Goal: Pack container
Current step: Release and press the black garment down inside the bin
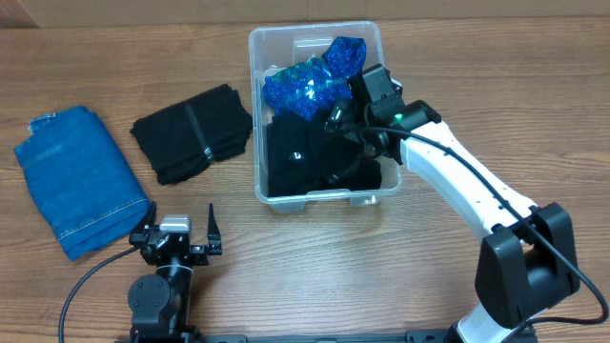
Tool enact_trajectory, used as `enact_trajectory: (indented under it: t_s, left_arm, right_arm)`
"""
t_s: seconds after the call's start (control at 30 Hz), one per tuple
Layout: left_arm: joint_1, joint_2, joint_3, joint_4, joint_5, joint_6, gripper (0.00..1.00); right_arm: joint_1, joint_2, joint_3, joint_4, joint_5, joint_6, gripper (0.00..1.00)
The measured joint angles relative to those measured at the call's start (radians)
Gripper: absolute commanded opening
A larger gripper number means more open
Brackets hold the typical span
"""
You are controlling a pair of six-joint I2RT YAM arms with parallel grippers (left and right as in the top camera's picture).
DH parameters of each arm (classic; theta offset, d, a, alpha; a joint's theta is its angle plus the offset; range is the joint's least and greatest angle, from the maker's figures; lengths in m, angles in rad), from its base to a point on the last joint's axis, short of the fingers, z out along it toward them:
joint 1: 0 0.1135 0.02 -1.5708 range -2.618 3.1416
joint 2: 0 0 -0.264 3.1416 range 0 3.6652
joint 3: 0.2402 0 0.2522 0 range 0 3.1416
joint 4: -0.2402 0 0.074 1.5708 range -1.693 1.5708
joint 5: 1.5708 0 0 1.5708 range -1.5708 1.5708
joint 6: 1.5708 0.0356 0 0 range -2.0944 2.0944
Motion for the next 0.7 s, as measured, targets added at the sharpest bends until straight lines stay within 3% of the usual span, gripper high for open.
enact_trajectory:
  t_s: [0.23,0.27,0.37,0.4,0.7]
  left_arm:
    - [0.000,0.000,0.000,0.000,0.000,0.000,1.00]
    - [0.000,0.000,0.000,0.000,0.000,0.000,1.00]
    - [0.000,0.000,0.000,0.000,0.000,0.000,1.00]
    - [0.000,0.000,0.000,0.000,0.000,0.000,1.00]
    - [0.000,0.000,0.000,0.000,0.000,0.000,1.00]
  right_arm:
    - [0.000,0.000,0.151,-0.104,-0.002,-0.287,0.99]
    - [0.000,0.000,0.156,-0.109,-0.005,-0.333,0.87]
    - [0.000,0.000,0.156,-0.129,-0.012,-0.447,0.16]
    - [0.000,0.000,0.156,-0.127,-0.013,-0.472,0.04]
    - [0.000,0.002,0.155,-0.029,-0.020,-0.590,0.04]
